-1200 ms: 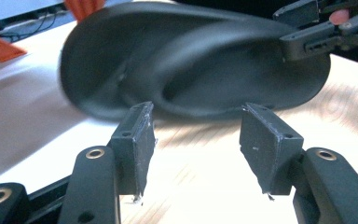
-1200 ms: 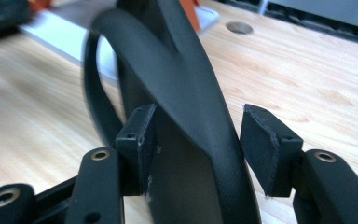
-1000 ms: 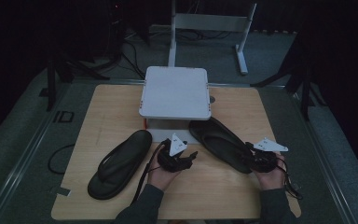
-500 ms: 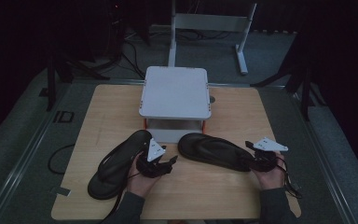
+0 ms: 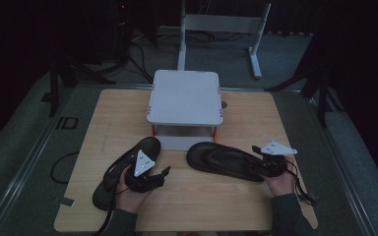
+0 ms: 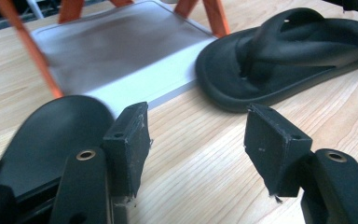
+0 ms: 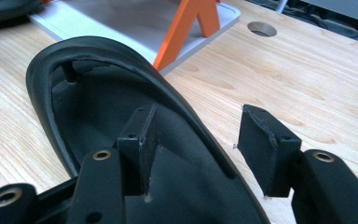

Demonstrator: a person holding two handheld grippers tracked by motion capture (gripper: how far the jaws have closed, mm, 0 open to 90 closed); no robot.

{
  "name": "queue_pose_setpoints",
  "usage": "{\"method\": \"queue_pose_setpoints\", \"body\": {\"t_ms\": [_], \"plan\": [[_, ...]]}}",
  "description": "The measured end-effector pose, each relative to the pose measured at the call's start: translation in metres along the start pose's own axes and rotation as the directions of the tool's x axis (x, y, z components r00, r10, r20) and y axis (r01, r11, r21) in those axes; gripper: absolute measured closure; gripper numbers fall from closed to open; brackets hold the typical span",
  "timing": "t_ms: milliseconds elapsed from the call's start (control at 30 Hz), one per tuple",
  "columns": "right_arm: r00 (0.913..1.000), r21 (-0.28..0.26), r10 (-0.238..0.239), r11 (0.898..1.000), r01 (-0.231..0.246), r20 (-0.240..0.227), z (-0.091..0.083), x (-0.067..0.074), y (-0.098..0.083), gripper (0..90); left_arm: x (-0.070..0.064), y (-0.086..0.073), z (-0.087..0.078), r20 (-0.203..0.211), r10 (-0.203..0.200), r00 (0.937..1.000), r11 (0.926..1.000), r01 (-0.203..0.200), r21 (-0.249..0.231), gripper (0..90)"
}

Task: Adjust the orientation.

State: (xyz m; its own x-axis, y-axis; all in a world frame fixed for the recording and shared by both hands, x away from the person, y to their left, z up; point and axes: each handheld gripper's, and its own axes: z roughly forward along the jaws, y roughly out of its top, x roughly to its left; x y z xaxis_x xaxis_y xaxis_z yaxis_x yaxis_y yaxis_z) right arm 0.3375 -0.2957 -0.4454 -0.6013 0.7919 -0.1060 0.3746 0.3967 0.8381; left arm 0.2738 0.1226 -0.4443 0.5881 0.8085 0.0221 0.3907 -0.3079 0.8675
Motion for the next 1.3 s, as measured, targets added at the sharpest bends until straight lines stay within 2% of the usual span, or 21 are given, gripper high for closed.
{"method": "queue_pose_setpoints", "body": {"t_ms": [67, 200, 333, 467, 567, 600, 633, 700, 733, 900, 1000, 1067, 1100, 1200, 1300], "plan": [[1.0000, 0.014, -0.002, 1.000, 0.002, 0.000, 0.003, 0.000, -0.001, 46.6, 0.007, -0.003, -0.010, -0.020, -0.021, 0.9996, 0.9997, 0.021, -0.010, 40.3], [1.0000, 0.012, 0.005, 1.000, -0.005, -0.006, 0.005, 0.001, 0.000, 46.6, 0.013, -0.007, -0.018, -0.039, -0.037, 0.9985, 0.9992, 0.037, -0.016, 40.2], [1.0000, 0.020, 0.004, 1.000, -0.004, -0.008, 0.008, 0.002, -0.001, 46.7, 0.024, -0.012, -0.031, -0.086, -0.061, 0.9944, 0.9980, 0.060, -0.019, 39.8], [0.9999, 0.026, -0.005, 1.000, 0.005, -0.010, 0.009, 0.001, -0.001, 46.6, 0.033, -0.015, -0.042, -0.136, -0.089, 0.9867, 0.9960, 0.087, -0.018, 39.7], [0.9998, 0.034, -0.004, 0.999, 0.005, -0.021, 0.011, -0.001, 0.000, 46.5, 0.040, -0.020, -0.053, -0.181, -0.114, 0.9768, 0.9935, 0.112, -0.021, 39.1], [0.9998, 0.034, -0.004, 0.999, 0.005, -0.021, 0.011, -0.001, 0.000, 46.5, 0.040, -0.020, -0.053, -0.181, -0.114, 0.9768, 0.9935, 0.112, -0.021, 38.9], [0.9997, 0.037, -0.004, 0.999, 0.005, -0.022, 0.013, -0.001, 0.000, 46.4, 0.044, -0.025, -0.061, -0.207, -0.135, 0.9690, 0.9909, 0.133, -0.023, 38.9], [0.9995, 0.049, -0.011, 0.999, 0.012, -0.029, 0.017, -0.001, 0.000, 46.1, 0.049, -0.030, -0.067, -0.244, -0.151, 0.9580, 0.9883, 0.151, -0.020, 38.1], [0.9994, 0.053, -0.014, 0.998, 0.015, -0.032, 0.019, -0.001, 0.000, 45.7, 0.052, -0.033, -0.070, -0.251, -0.163, 0.9540, 0.9862, 0.165, -0.013, 38.1], [0.9989, 0.072, -0.029, 0.997, 0.032, -0.038, 0.027, 0.002, 0.003, 45.4, 0.064, -0.048, -0.079, -0.315, -0.217, 0.9238, 0.9732, 0.230, 0.004, 37.0], [0.9985, 0.075, -0.034, 0.996, 0.037, -0.043, 0.032, 0.003, 0.006, 45.5, 0.072, -0.054, -0.077, -0.340, -0.246, 0.9075, 0.9637, 0.267, 0.013, 35.5], [0.9983, 0.078, -0.038, 0.996, 0.041, -0.045, 0.035, 0.004, 0.008, 45.6, 0.079, -0.057, -0.072, -0.331, -0.283, 0.8999, 0.9517, 0.306, 0.018, 34.4], [0.9982, 0.076, -0.036, 0.996, 0.040, -0.047, 0.037, 0.004, 0.008, 45.8, 0.082, -0.058, -0.069, -0.323, -0.292, 0.9004, 0.9487, 0.315, 0.022, 34.5], [0.9984, 0.085, -0.028, 0.996, 0.032, -0.049, 0.041, 0.004, 0.007, 46.3, 0.089, -0.059, -0.058, -0.305, -0.290, 0.9070, 0.9462, 0.320, 0.050, 36.1], [0.9982, 0.095, -0.033, 0.995, 0.038, -0.049, 0.044, 0.004, 0.006, 47.5, 0.094, -0.058, -0.048, -0.293, -0.282, 0.9135, 0.9437, 0.319, 0.087, 44.7]]}}
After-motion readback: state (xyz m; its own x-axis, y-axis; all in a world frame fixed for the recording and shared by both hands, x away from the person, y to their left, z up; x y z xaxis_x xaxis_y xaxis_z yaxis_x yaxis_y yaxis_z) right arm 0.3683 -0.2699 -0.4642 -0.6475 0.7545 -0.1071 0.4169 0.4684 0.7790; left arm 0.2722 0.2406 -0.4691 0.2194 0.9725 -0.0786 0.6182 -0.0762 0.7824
